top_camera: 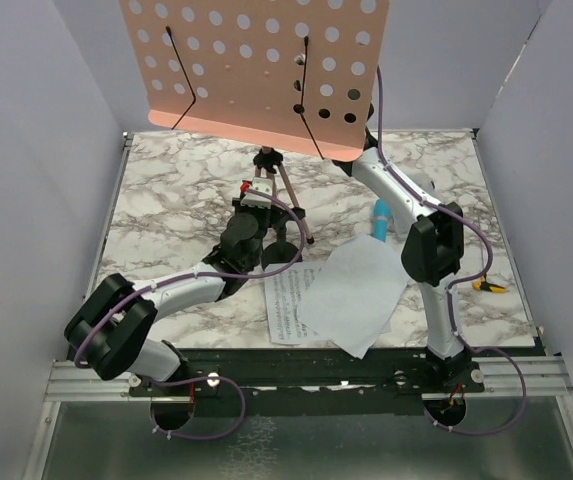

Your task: Set up the instrument practice props

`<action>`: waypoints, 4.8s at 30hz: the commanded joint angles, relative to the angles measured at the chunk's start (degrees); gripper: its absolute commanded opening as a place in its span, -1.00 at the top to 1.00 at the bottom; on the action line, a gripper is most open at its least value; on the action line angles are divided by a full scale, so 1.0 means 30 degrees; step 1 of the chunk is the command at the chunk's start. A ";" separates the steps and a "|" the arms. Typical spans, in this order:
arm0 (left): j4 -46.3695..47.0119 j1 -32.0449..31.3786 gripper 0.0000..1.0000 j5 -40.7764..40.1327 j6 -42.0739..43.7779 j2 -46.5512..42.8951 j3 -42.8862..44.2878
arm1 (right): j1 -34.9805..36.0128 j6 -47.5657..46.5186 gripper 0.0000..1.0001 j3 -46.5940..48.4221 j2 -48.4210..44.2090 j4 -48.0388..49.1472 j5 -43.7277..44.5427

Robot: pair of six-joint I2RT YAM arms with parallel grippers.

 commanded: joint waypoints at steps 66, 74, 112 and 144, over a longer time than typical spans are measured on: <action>-0.8300 0.4083 1.00 -0.0604 -0.1676 0.1422 -0.1581 | -0.0726 -0.1327 0.98 0.1307 -0.0561 0.3430 0.5043; -0.9497 0.4141 1.00 -0.0878 -0.1933 0.1669 -0.1413 | -0.0754 -0.1139 0.99 0.1576 0.0164 0.2902 0.5552; -1.1196 0.4049 1.00 0.1178 -0.1462 0.2147 -0.0846 | -0.0726 0.1704 0.24 -0.0026 0.0071 0.4695 0.5303; -1.1429 0.3700 1.00 0.3089 -0.1839 0.0284 -0.0967 | -0.1714 -0.1202 -1.00 -1.3243 -0.6444 0.3660 0.8334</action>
